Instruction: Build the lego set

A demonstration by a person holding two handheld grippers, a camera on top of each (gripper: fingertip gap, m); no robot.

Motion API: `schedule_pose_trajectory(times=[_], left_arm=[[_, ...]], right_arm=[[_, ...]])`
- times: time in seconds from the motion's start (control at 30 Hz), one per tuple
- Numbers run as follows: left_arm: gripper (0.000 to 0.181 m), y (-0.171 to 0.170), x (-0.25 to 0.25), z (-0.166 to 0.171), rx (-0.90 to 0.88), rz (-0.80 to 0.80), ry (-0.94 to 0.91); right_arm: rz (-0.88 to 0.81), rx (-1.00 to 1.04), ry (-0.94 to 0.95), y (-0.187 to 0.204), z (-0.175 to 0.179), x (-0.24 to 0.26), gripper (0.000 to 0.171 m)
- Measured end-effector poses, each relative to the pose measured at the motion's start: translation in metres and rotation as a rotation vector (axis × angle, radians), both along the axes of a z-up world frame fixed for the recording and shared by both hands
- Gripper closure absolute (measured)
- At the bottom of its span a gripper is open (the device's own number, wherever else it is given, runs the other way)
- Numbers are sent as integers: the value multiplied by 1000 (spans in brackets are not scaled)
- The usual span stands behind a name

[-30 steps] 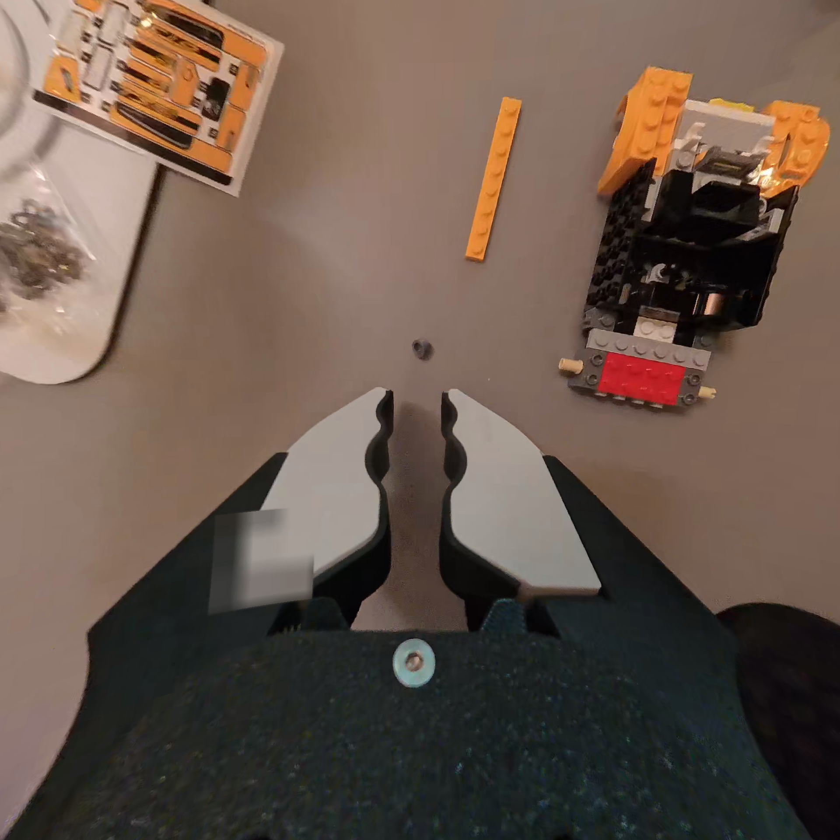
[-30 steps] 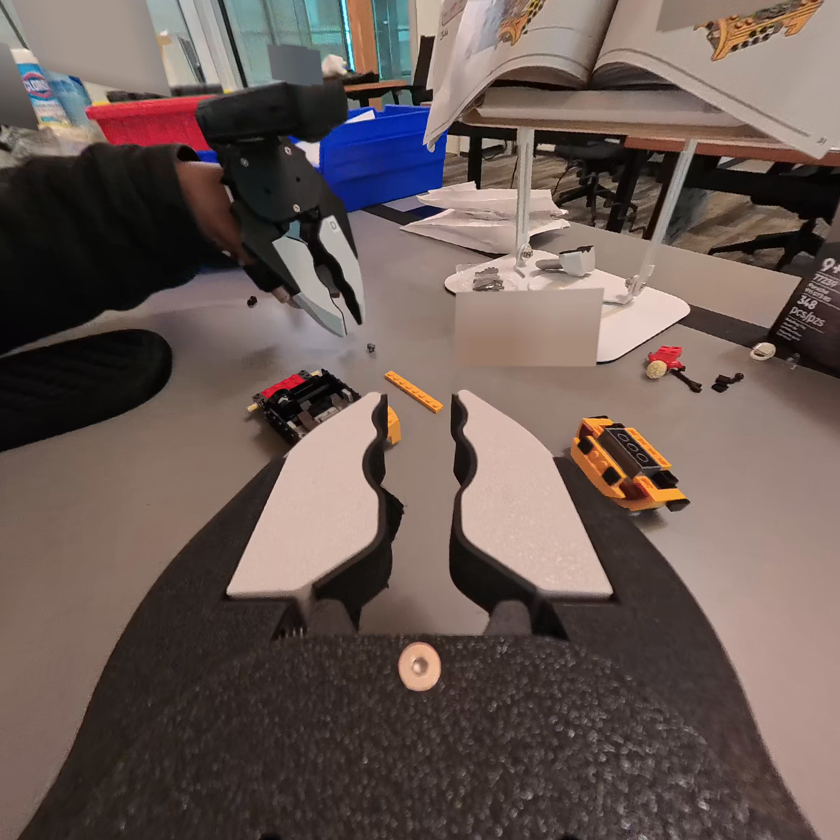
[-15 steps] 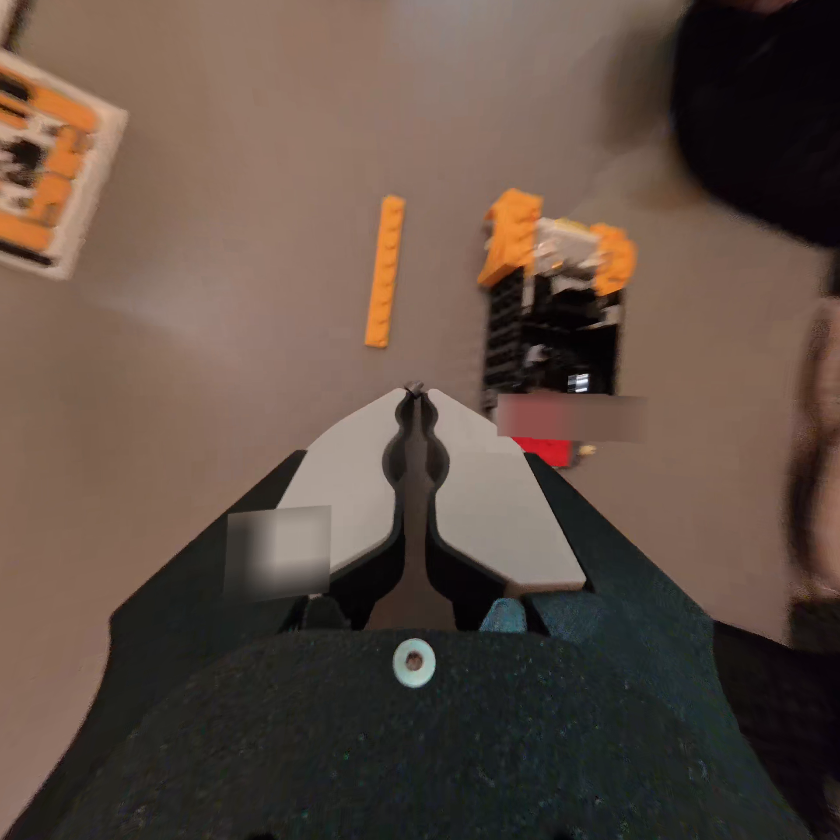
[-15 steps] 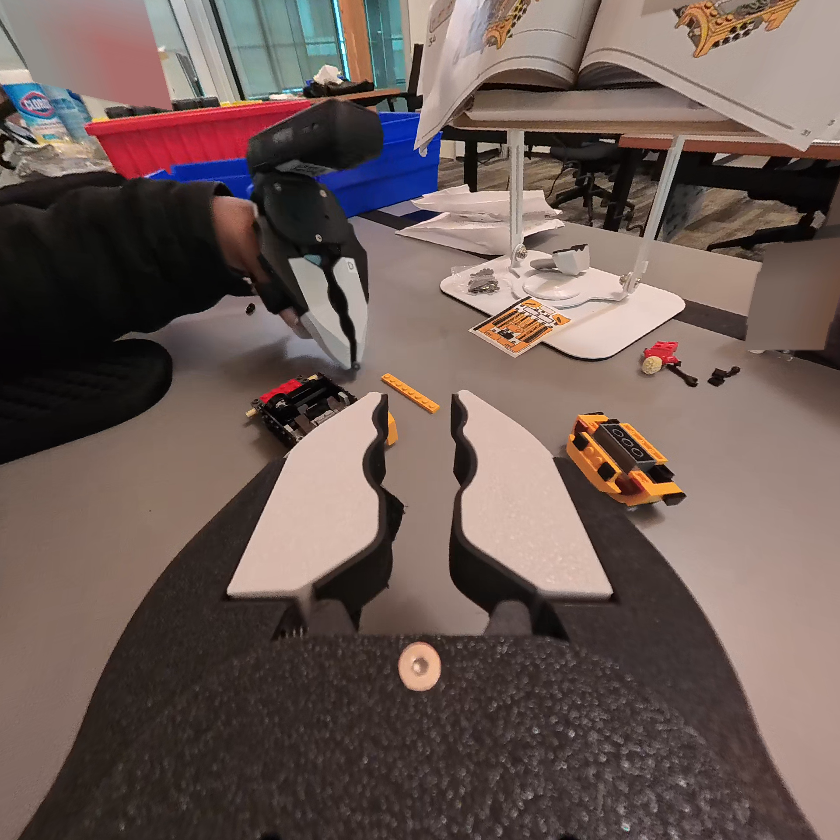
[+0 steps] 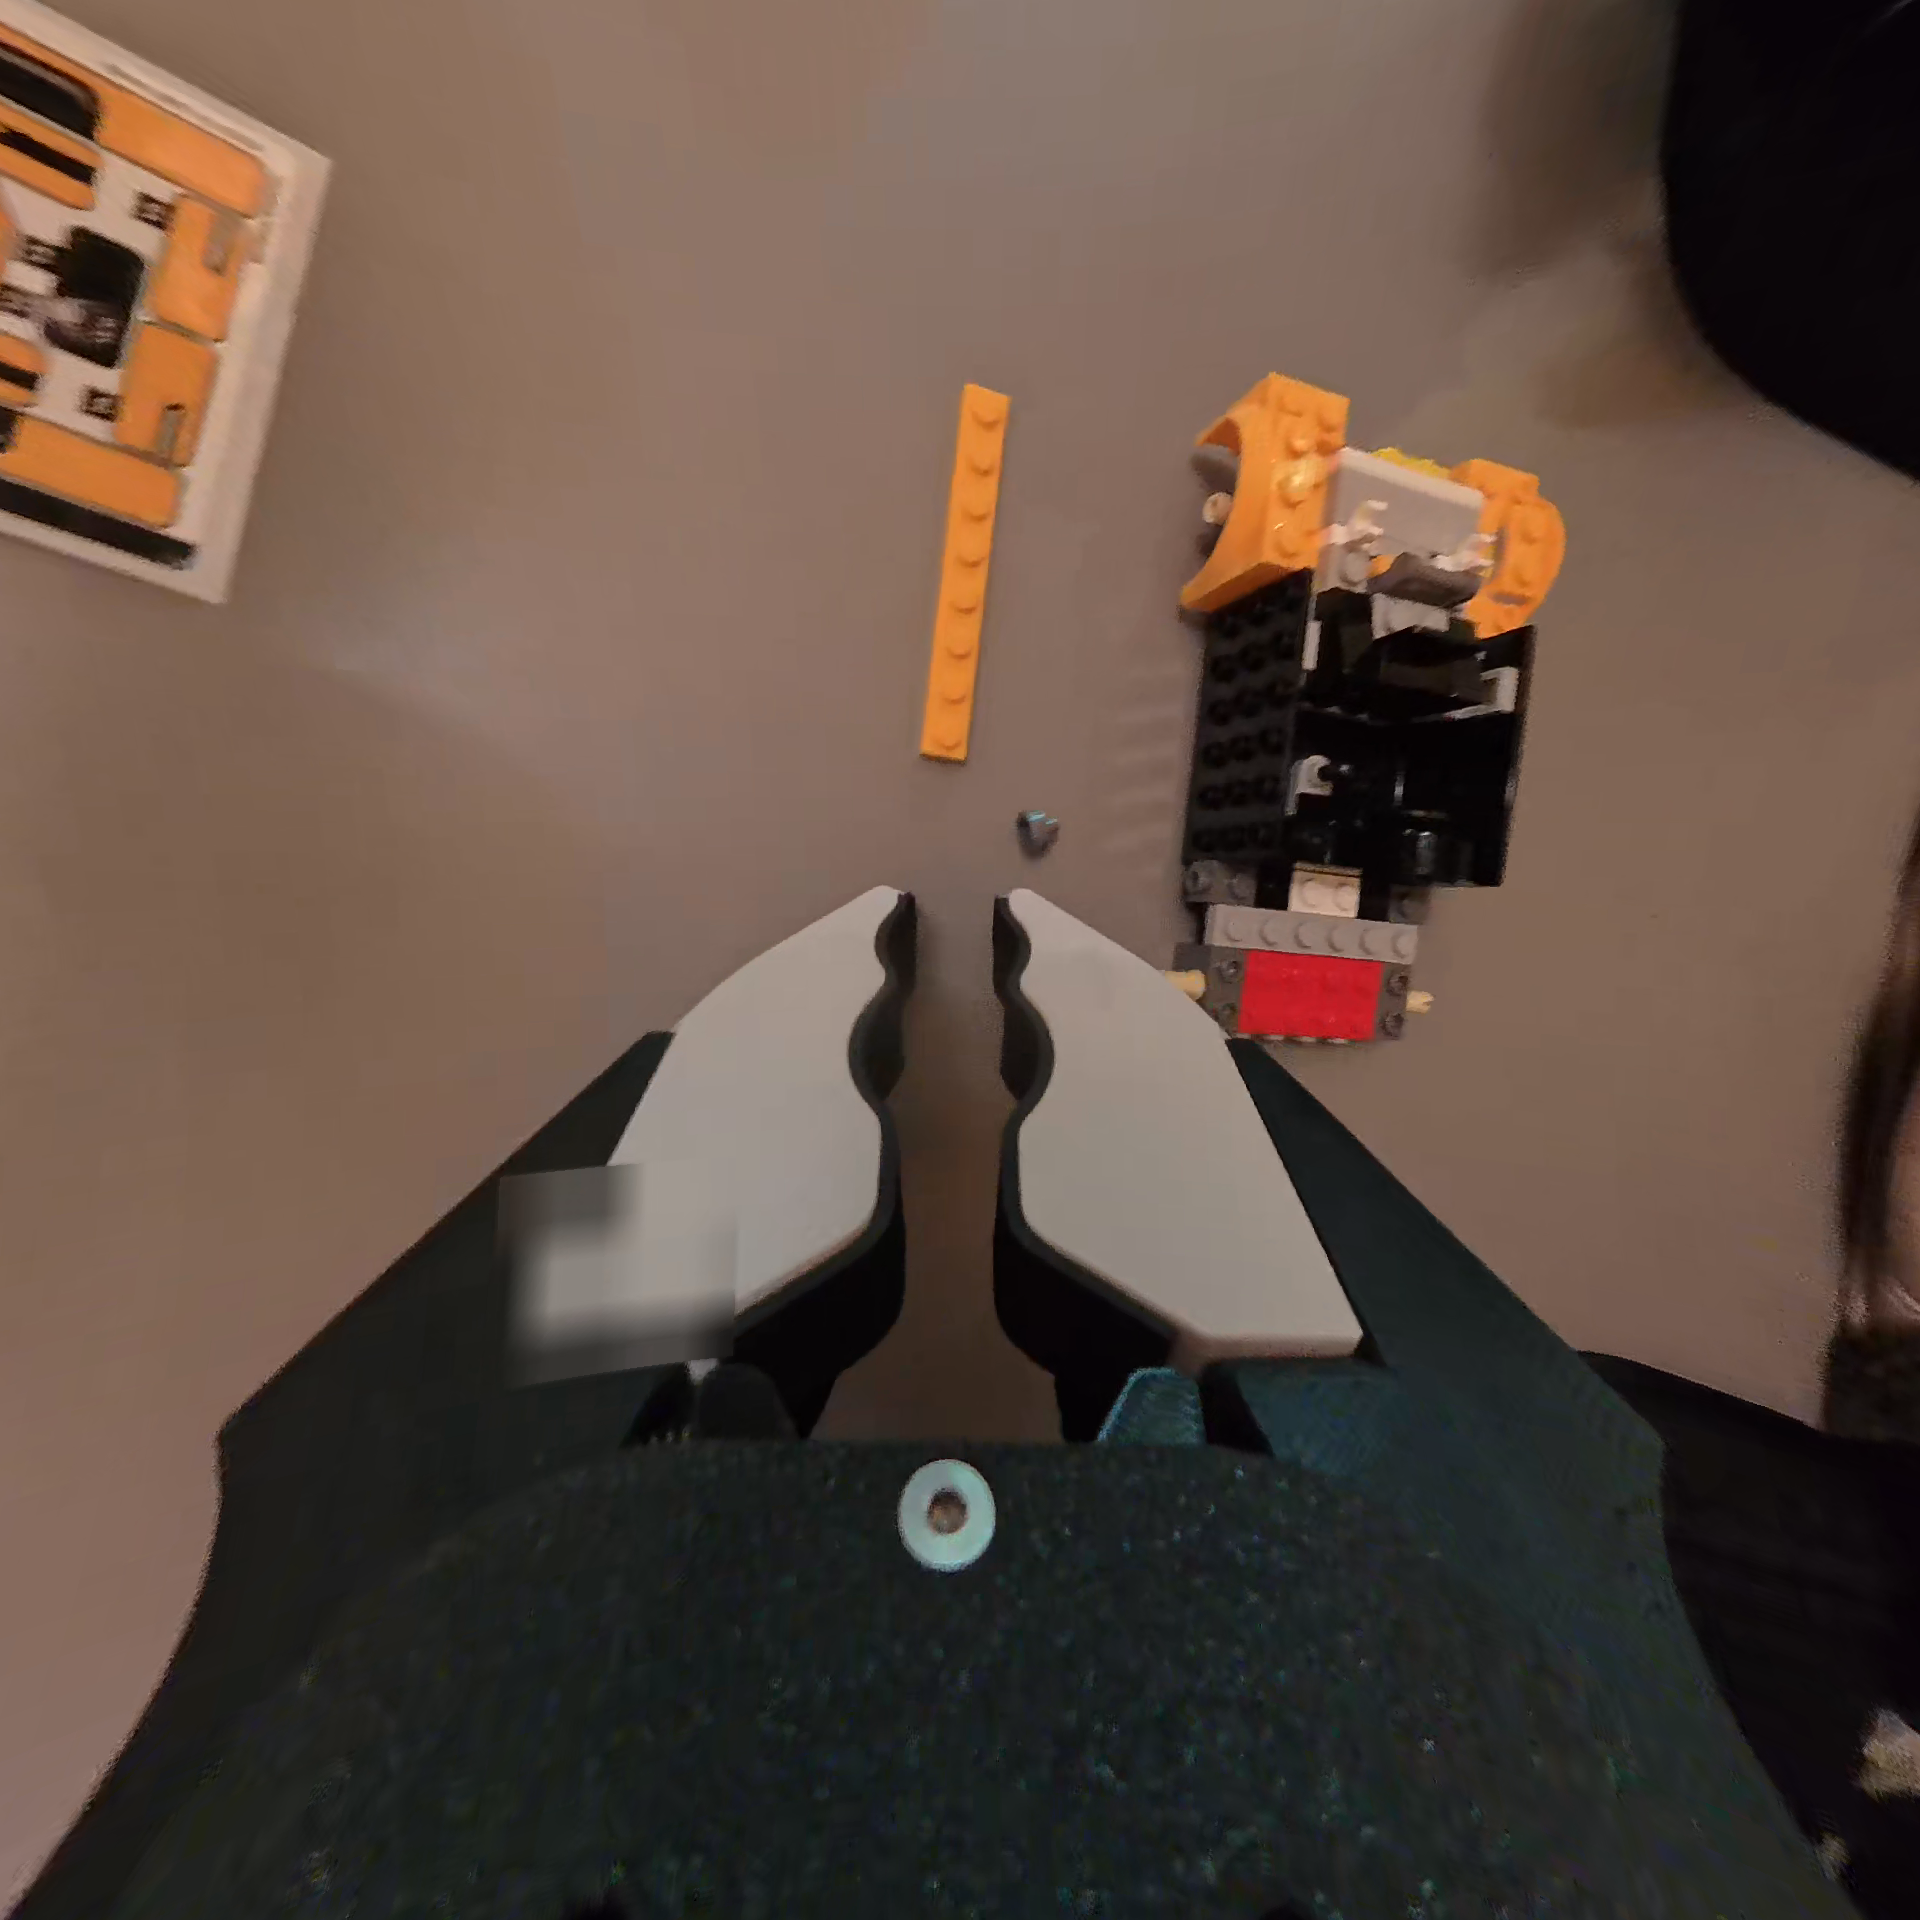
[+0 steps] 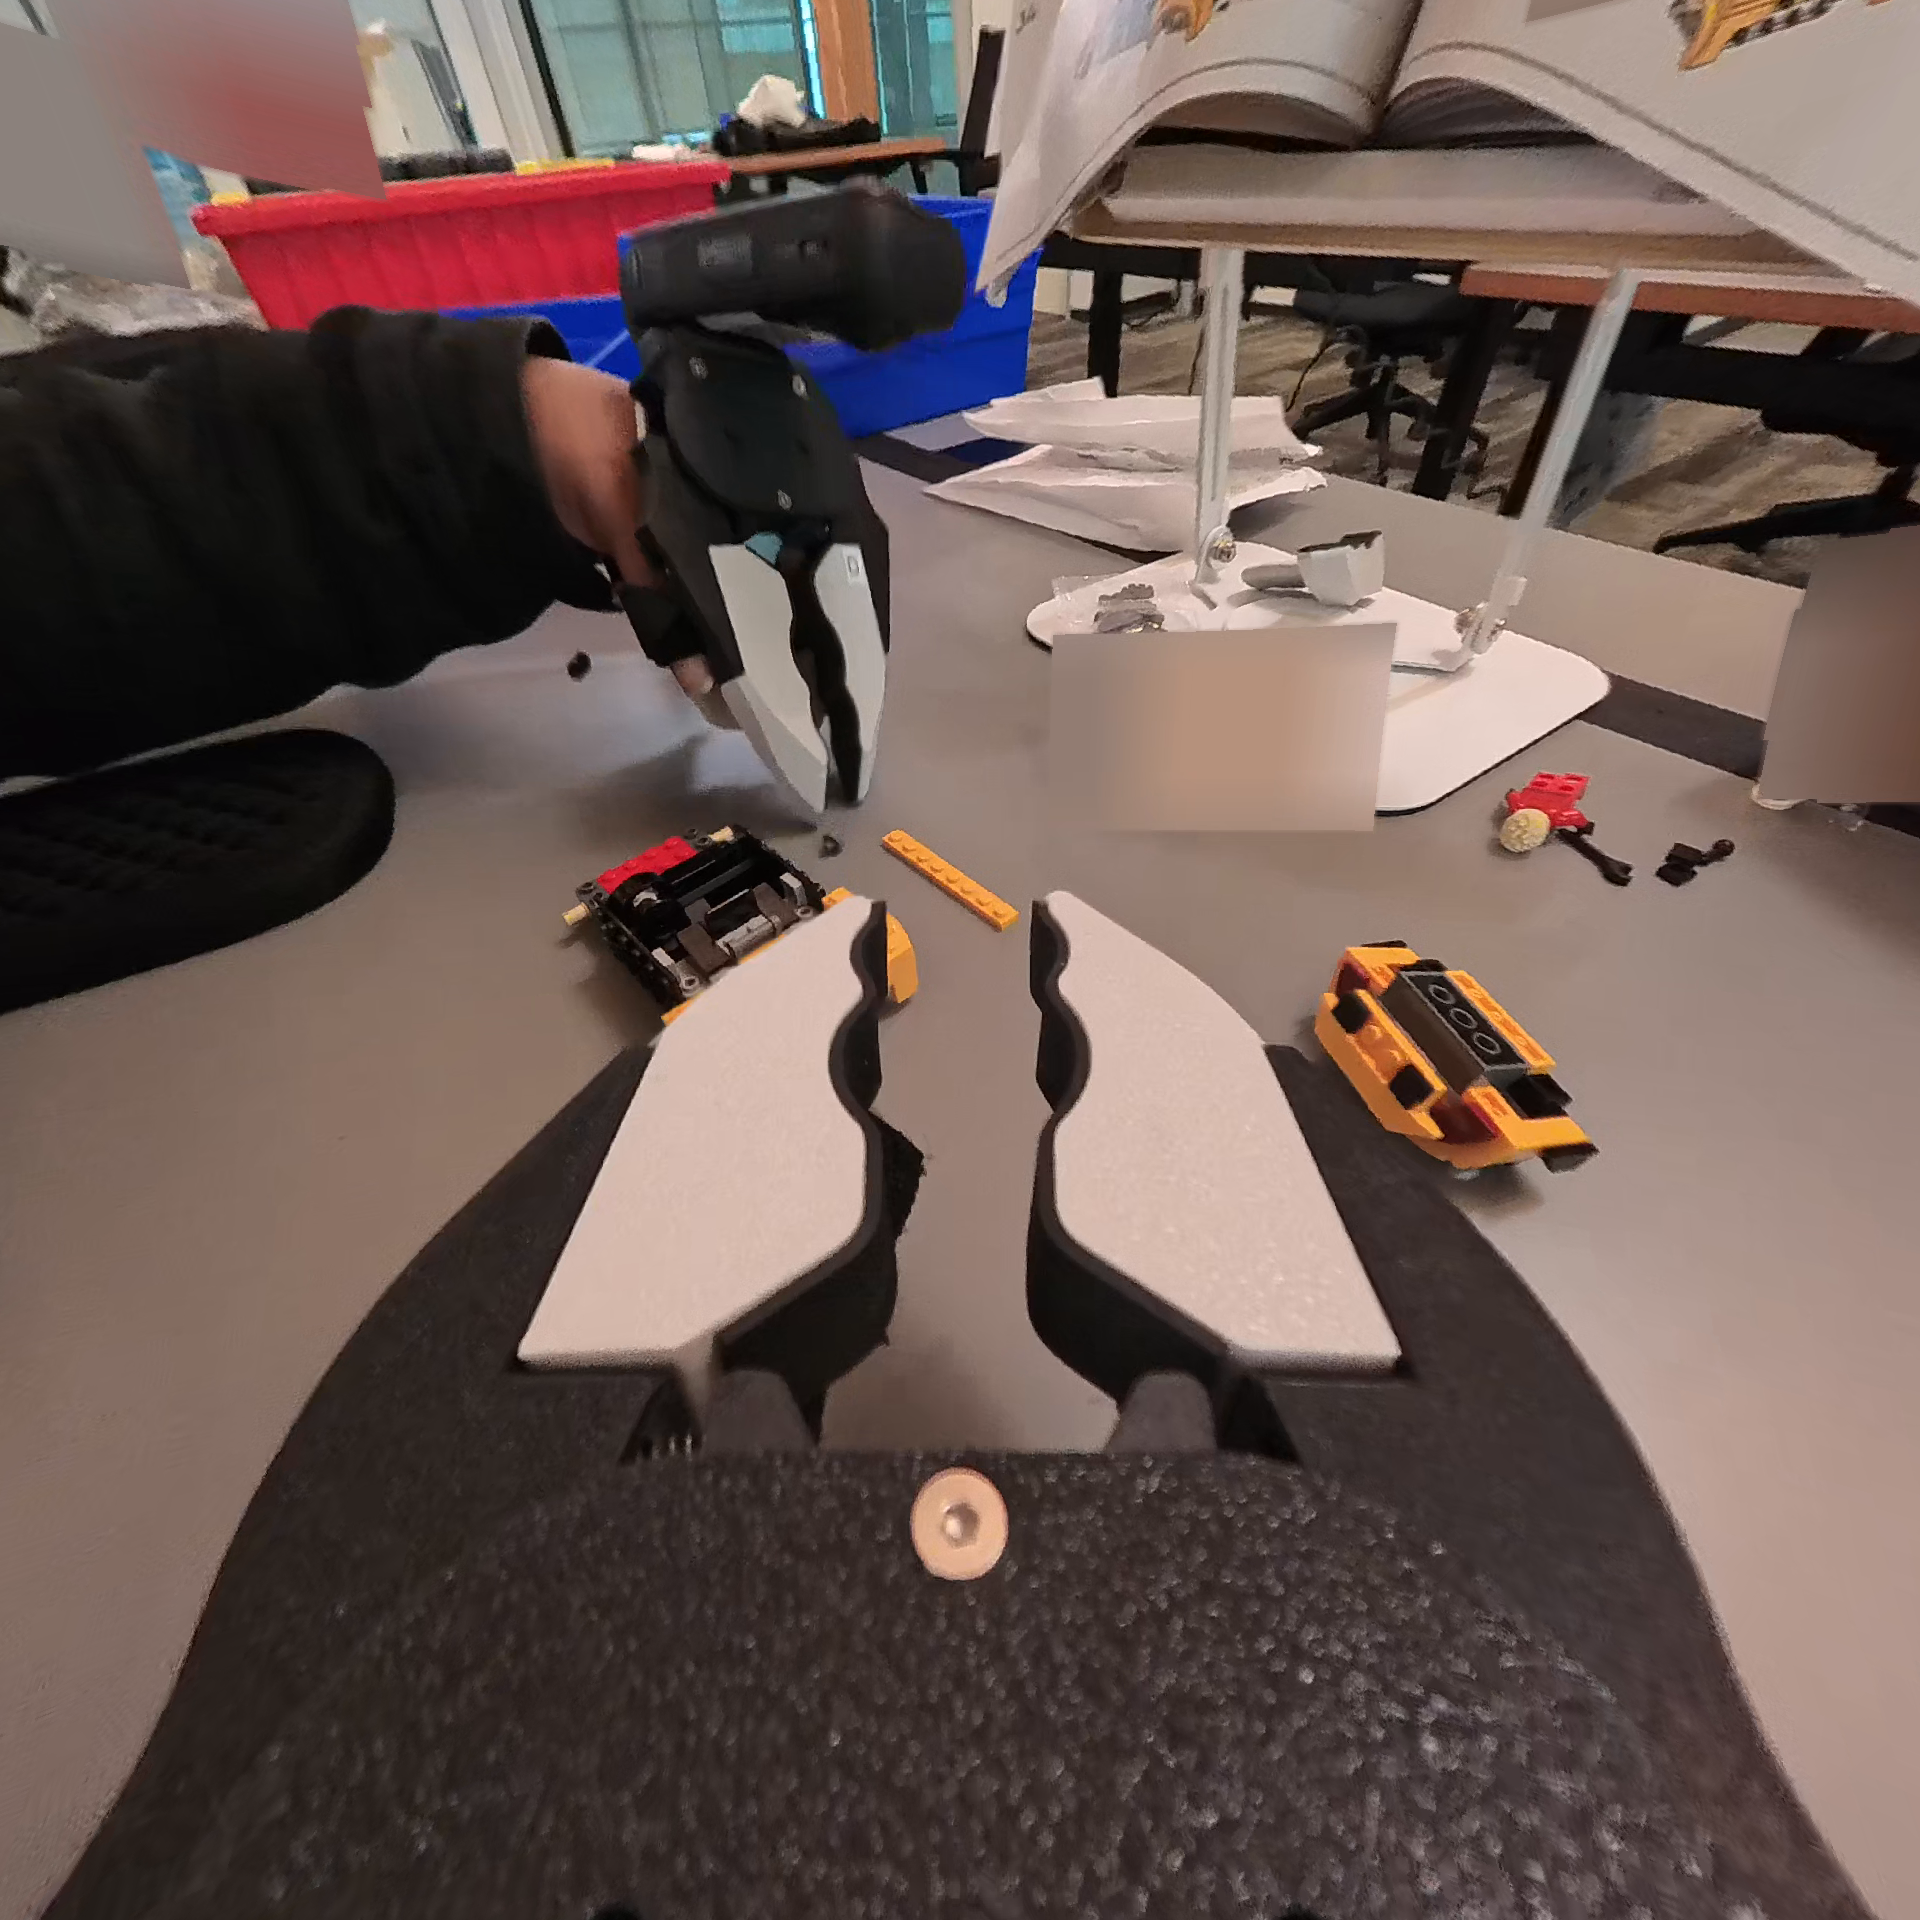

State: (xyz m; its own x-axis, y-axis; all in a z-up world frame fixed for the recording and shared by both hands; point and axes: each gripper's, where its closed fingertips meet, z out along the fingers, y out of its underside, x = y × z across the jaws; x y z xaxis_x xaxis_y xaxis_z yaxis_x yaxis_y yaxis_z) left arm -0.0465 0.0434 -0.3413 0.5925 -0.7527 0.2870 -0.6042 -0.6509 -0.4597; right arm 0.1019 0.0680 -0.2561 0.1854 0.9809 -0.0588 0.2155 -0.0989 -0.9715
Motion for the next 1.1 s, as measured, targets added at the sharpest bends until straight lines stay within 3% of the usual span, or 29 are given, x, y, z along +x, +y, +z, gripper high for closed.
schedule_pose_trajectory(times=[0.2,0.37,0.5,0.77,0.93,1.1], left_arm=[[170,-7,9,15,138,4,-5],[163,-1,29,8,172,49,-12],[180,-3,29,-3,140,40,-4],[181,-7,29,1,113,39,-69],[167,-9,-11,43,246,172,-73],[171,-43,-94,63,322,373,91]], right_arm=[[172,47,-162,-15,-15,-20,137],[263,109,-224,-10,-20,-48,135],[257,118,-200,1,-15,-63,135],[209,87,-174,13,-20,-56,135],[179,81,-174,19,-23,-51,135],[159,99,-141,21,-15,-50,136]])
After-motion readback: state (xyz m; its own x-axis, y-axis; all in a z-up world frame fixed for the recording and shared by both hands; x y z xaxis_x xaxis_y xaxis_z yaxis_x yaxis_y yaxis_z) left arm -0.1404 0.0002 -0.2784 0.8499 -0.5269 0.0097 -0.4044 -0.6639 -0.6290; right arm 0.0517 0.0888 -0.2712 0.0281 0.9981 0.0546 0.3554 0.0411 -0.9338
